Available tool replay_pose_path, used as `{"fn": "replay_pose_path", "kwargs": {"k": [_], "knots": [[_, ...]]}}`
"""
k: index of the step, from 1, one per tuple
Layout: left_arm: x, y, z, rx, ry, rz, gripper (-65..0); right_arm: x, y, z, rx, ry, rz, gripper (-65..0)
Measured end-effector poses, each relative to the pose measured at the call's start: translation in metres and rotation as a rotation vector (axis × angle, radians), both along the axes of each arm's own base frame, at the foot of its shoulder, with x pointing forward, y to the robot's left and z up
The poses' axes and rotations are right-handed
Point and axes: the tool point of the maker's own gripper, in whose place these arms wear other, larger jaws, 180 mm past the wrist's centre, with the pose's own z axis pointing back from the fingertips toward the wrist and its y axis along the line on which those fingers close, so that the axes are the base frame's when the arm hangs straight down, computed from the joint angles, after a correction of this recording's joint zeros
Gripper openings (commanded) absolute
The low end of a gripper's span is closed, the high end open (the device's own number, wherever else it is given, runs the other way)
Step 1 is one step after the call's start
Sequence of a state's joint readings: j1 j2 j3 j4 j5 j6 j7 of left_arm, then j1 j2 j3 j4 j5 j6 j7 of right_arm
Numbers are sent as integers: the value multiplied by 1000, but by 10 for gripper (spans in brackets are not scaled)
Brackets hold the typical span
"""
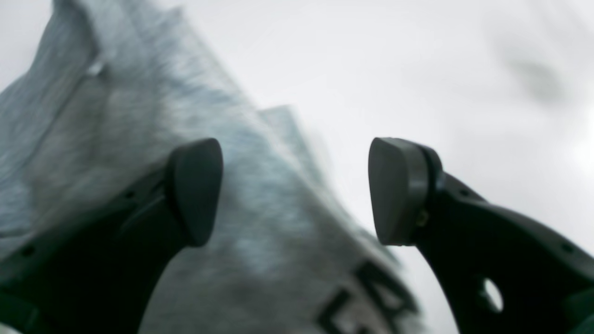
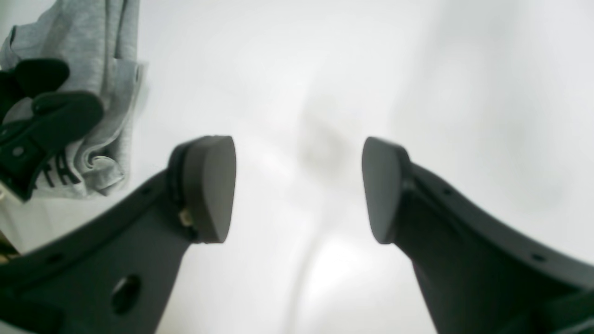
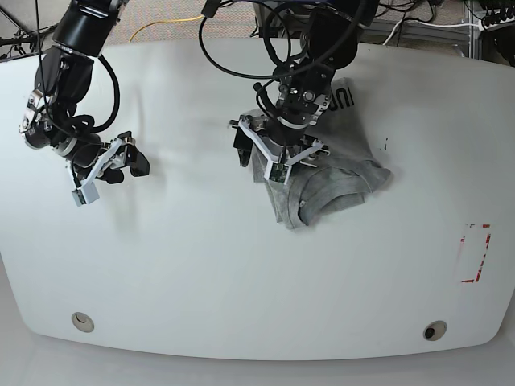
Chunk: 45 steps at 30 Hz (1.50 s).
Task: Fold the T-shirt properly
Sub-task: 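Grasp the folded shirt bundle with the left gripper, then carry the bundle with the left gripper to the table edge and release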
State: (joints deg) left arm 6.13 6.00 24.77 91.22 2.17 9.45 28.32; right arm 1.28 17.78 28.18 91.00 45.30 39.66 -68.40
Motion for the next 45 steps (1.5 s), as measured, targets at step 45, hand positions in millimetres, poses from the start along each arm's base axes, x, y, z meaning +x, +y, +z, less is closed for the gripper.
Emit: {"fn": "replay_pose_path", "kwargs": {"k": [45], "knots": [[-35,315,-39,129,142,164,-228,1,22,-2,66,-11,10,-247]]}}
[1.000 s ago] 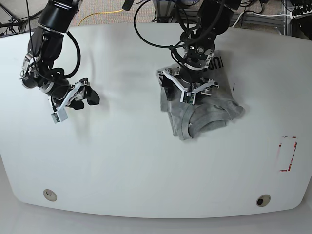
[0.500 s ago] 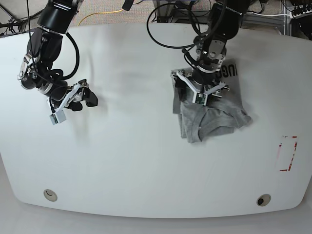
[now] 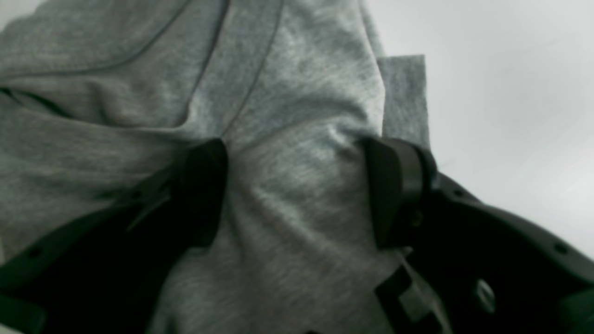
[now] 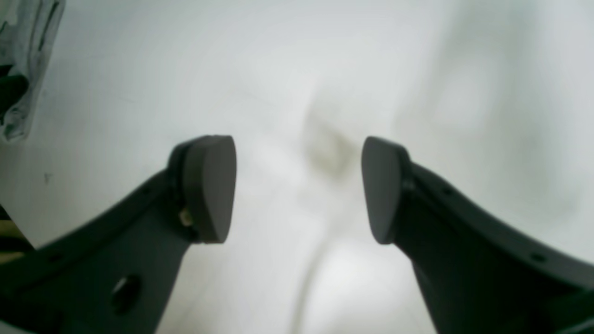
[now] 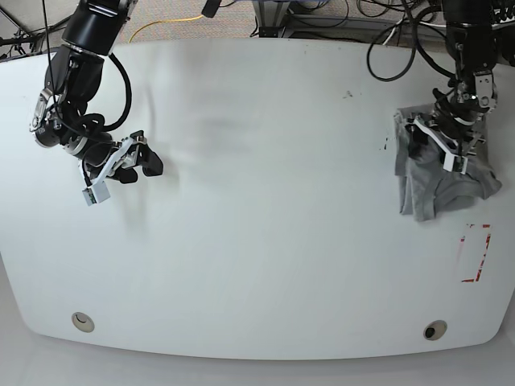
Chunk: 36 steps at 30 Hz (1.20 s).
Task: Fold the T-shirt properly
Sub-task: 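Carry the bundle with the left gripper to the table edge and release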
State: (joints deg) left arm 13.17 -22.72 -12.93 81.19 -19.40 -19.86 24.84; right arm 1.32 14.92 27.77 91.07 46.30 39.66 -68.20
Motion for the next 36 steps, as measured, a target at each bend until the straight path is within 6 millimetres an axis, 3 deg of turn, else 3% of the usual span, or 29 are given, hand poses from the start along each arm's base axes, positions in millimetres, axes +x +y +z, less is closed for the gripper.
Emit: {"fn": "replay_pose_path", "kwargs": {"k": [7,11,18,23,26,29,36], "knots": [[-26,88,1,50,91,23,-228,-1,0,0,1,1,0,-247],[-37,124,2,75,158,22,-229,-2,0,-1,1,4,1,-247],[-50,137,9,121,240,-44,-229,-11,1,-9,0,31,1,-249],[-45,121,24,187,281,-125,-229,-11,13,-9,20,22,5,-249],[-27,98,49,258,231,-206,-231,-12,10,-10,-21,21,2,-249],[1,58,78,284,69,-244,-229,-15,-5,-14,-148,34,-14,-249],[22,-23,77,307,-121,-188,-229,9,-18,4,-357,-136,-109,-249]]}}
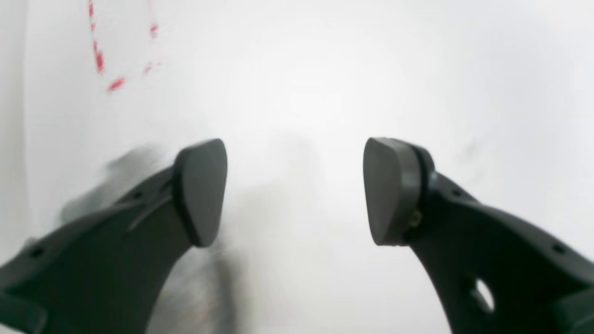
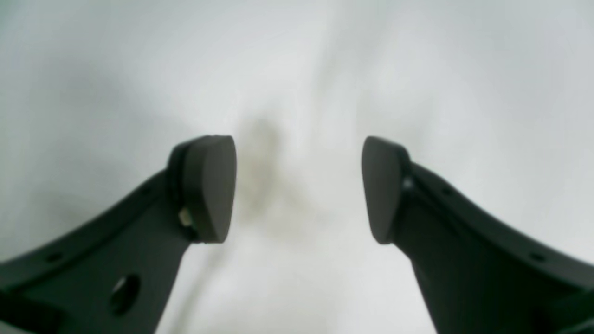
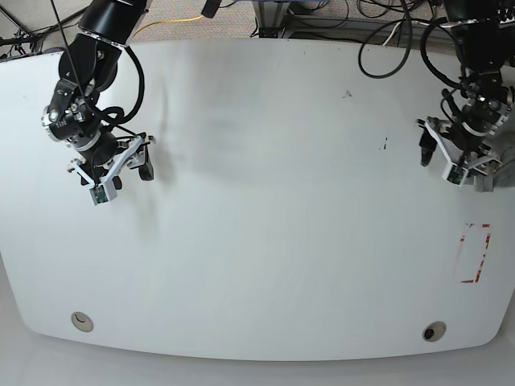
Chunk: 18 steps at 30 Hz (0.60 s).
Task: Fold the T-shirt properly
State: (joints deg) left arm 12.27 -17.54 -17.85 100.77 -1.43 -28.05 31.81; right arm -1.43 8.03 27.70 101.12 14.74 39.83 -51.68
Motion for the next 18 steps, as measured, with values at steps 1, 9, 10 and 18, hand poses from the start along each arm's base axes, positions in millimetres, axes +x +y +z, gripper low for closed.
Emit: {"fn": "replay_pose_path", "kwargs": {"k": [1,9,10,18], "knots": [[3,-13,3,-16,-44,-8,-229,3,-1,1,-27,-27,-5,-249],[-11,-72,-3,-147,-195,29,-229,-7,-14,-11,-48,-190,-32,-249],[-20,-76,-4,-158,-196,34,-229,-14,-8,-14,-32,-197,-20,-249],[-92,-100,-27,-246,-144,76,-231,-77,-24,-46,-3,-119,-106,-250]]}}
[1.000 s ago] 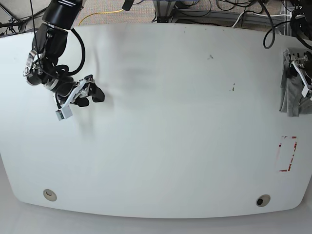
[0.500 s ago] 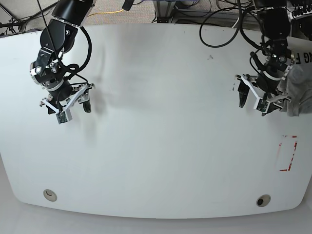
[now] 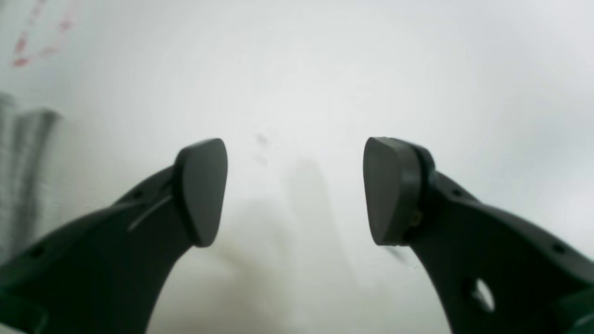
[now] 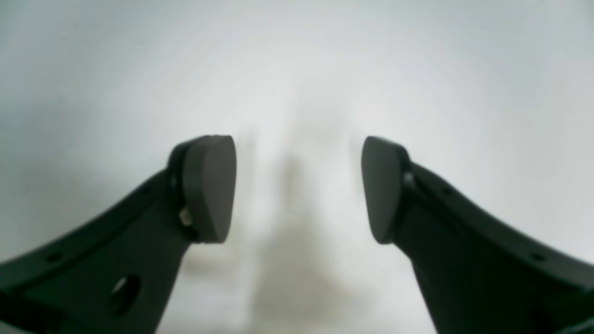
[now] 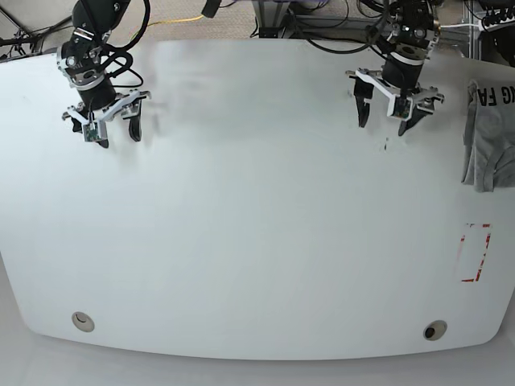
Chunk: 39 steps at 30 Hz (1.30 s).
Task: Fold the T-shirt properly
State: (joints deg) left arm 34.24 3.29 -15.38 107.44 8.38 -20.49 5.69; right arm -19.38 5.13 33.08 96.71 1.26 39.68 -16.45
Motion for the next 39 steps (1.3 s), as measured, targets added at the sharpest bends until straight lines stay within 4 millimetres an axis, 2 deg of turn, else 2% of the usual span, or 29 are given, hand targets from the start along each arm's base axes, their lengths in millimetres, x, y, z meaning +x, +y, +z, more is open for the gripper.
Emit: {"fn": "replay_pose_path", "kwargs": {"k": [2,6,9,13,16,20,25,26,29,34,38,39], "knots": [[-21,-6,-3,-19,24,4,-231,-15,-1,-2,5,17,-26,-250],[-79,-10,-15,-22,146,14,-231,-54,7,-6,48,53,-48,-250],[-121,-19,-19,-54,241,15,-231,-92,13,-12,97,110,-52,-250],[-172,-33,-20,-181,356,42,-231,-143,13,-24,100,233,-69,-250],[-202,-29,-21,-223,431,39,-231,-171,16,-22,126,272,-75,-250],[-228,-17,-37,-254,514,38,-244,-213,17,-27,158,362,-104,-250],[-263,-10,-80,-270,648,49,-257,-253,19,-40,182,470,-129,-250],[-270,-9,-90,-272,680,42,-257,-258,23,-46,196,483,-137,-250],[-270,-4,-121,-280,712,40,-258,-277,35,-68,224,561,-131,-250],[-287,8,-176,-268,833,78,-258,-323,56,-114,278,718,-148,-250],[-297,4,-210,-279,924,97,-258,-329,75,-143,329,740,-143,-250],[-290,3,-215,-291,914,104,-258,-324,78,-148,340,733,-143,-250]]}}
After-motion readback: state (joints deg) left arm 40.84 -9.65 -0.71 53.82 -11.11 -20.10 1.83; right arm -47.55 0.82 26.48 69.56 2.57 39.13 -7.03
